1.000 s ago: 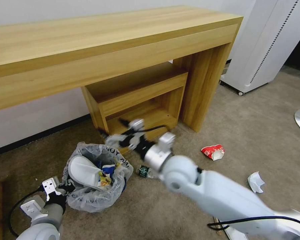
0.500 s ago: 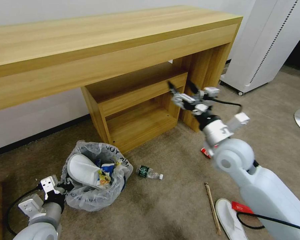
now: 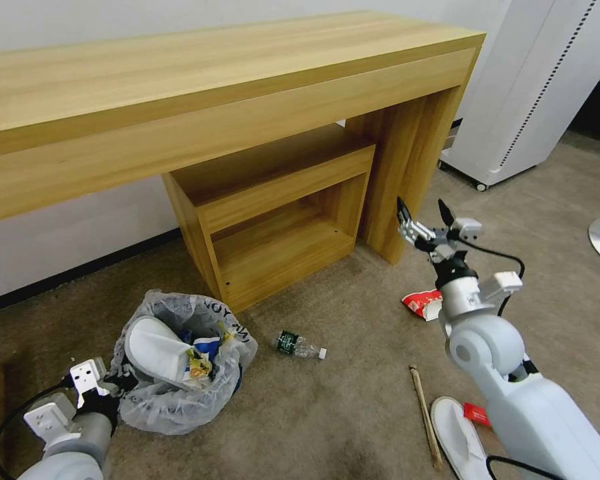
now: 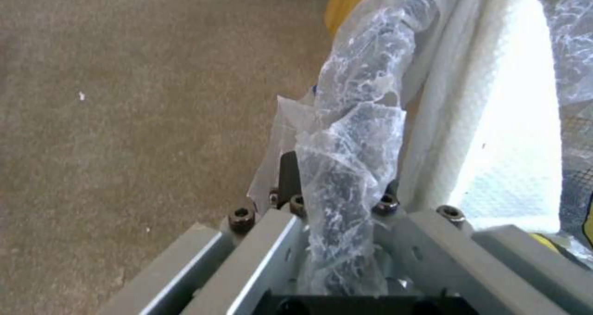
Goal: Pick up the trash bin and place the garbage on the floor into it.
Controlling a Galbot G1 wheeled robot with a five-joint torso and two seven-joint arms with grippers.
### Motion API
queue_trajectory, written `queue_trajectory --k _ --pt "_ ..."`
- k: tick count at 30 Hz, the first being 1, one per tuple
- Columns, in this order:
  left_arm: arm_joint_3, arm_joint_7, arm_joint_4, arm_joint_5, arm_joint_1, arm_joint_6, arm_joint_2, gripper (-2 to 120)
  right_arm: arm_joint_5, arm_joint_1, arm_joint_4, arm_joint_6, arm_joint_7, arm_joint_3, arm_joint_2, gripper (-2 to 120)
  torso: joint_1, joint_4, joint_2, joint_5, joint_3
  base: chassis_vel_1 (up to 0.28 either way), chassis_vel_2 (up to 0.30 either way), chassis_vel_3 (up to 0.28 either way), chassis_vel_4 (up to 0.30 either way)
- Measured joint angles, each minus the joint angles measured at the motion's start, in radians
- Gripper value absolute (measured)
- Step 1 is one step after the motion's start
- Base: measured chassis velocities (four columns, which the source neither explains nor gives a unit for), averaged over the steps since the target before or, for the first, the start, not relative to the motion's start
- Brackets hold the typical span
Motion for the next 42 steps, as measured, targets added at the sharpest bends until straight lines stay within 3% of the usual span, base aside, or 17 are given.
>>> queue_trajectory --k 13,42 --pt "0.003 0.004 0.012 0.001 0.005 -0.012 0.003 1 -0.065 -0.02 -0.035 -0.011 -0.016 -0.024 0.041 96 0.0 0.0001 0.0 0.0 0.0 0.0 0.0 0.0 0.0" --pt "0.009 0.011 0.012 0.022 0.006 -0.028 -0.019 1 -0.097 -0.018 -0.05 -0.014 -0.009 -0.049 0.041 93 0.0 0.0 0.0 0.0 0.0 0.0 0.0 0.0 0.0"
